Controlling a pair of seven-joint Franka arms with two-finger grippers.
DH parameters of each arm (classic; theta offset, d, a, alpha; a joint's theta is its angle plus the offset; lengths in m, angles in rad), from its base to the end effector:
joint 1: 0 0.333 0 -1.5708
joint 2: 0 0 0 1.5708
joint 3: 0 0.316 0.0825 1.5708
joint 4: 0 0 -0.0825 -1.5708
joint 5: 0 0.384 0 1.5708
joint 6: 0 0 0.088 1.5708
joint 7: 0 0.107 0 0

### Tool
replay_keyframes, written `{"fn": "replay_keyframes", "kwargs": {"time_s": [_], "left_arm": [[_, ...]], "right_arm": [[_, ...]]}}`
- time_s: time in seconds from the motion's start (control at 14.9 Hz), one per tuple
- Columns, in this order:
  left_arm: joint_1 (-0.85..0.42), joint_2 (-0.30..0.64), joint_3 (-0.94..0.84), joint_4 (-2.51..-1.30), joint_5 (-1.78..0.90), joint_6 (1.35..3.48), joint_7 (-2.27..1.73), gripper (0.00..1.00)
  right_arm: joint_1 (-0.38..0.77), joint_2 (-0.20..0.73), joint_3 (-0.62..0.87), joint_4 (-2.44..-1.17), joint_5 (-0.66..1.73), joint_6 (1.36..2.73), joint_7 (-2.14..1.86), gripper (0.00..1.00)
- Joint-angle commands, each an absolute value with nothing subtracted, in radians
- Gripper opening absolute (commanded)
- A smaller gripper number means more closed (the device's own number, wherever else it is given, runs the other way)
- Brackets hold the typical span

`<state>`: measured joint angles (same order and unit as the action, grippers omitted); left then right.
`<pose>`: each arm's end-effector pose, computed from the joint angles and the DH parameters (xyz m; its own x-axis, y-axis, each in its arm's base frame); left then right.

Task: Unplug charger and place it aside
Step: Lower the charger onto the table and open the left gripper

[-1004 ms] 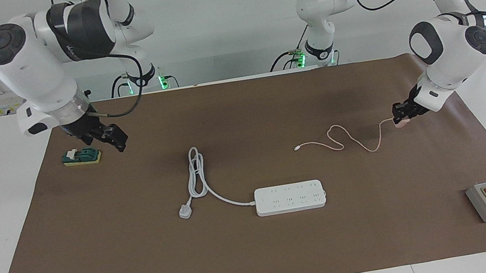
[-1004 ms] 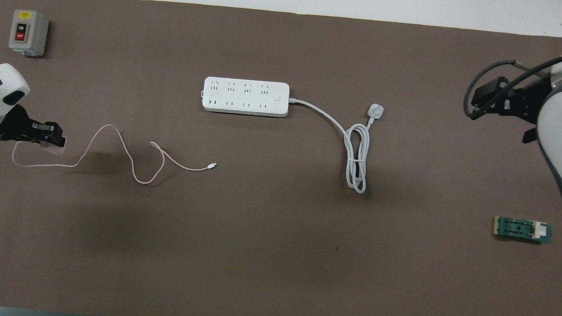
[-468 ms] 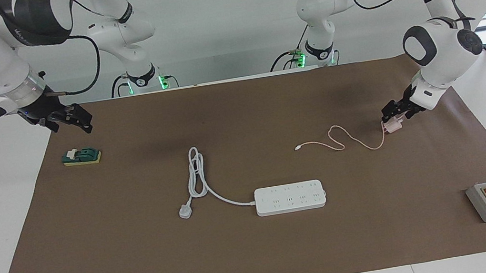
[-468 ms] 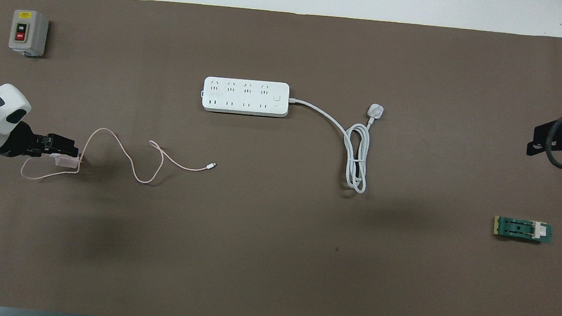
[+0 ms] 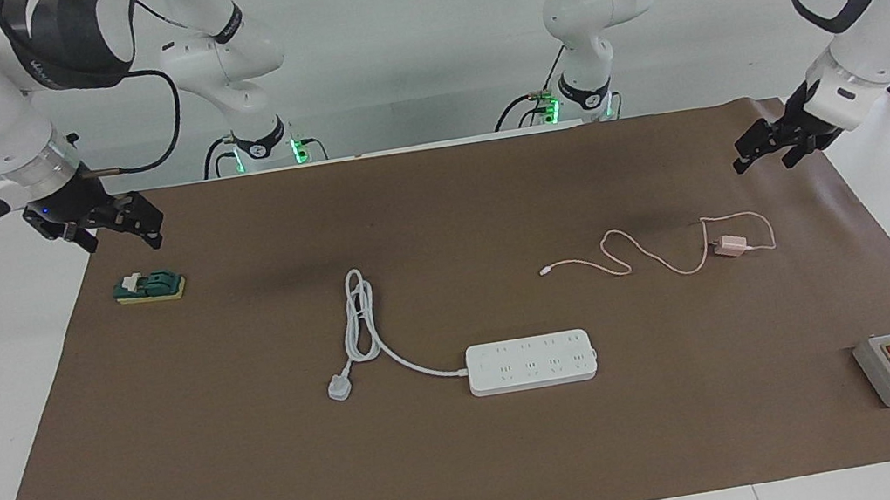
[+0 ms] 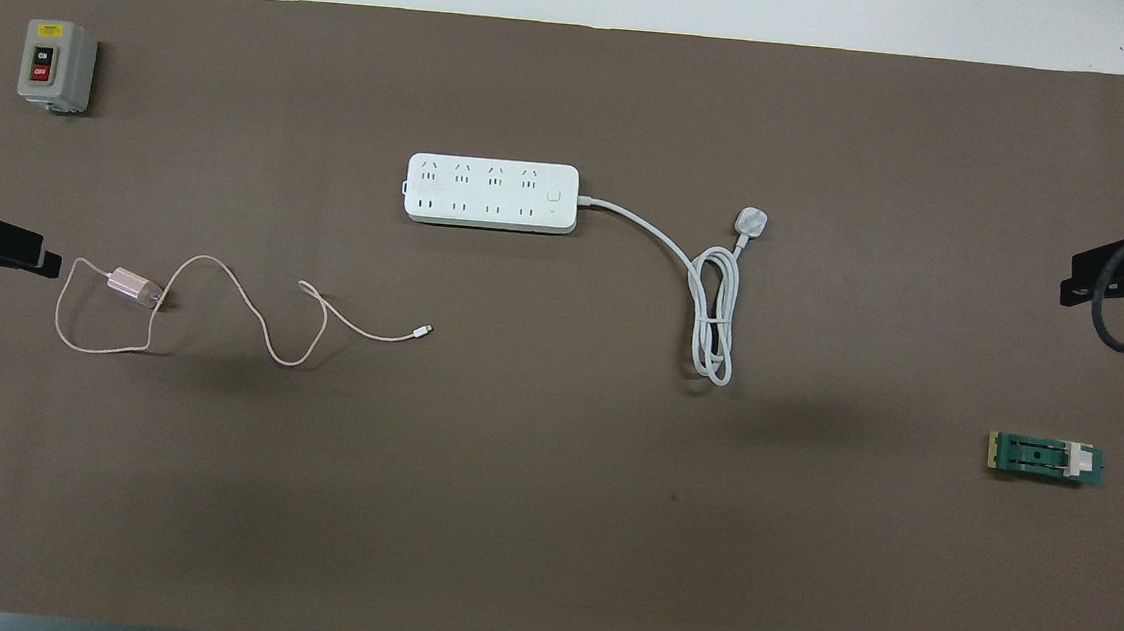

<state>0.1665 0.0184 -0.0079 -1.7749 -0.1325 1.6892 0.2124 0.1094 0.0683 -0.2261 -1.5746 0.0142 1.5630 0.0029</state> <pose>0.5526 0.0756 0.5284 0.9965 -0.0368 -0.0754 -0.0253 -0.9886 0.1482 0.5683 -0.0609 0.5845 0.9898 -0.1195 -0.0781 -0.1198 -0.9928 0.0014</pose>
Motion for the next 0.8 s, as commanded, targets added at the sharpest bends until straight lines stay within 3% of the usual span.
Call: {"fn": "replay_keyframes", "kwargs": {"time_s": [0.0, 0.27, 0.74], "left_arm": [[0.175, 0.04, -0.012, -1.668, -0.126, 1.625, 0.181, 1.0], [0.121, 0.048, -0.025, -1.569, -0.031, 1.534, 0.048, 1.0], [0.071, -0.017, -0.028, -1.589, 0.003, 1.513, 0.004, 1.0]], "right_arm": [[0.072, 0.06, -0.204, -1.591, 0.003, 1.591, -0.054, 1.0], [0.074, 0.051, -0.203, -1.598, 0.002, 1.575, -0.078, 1.0], [0.072, 0.051, -0.199, -1.588, 0.002, 1.572, -0.083, 1.0]]}}
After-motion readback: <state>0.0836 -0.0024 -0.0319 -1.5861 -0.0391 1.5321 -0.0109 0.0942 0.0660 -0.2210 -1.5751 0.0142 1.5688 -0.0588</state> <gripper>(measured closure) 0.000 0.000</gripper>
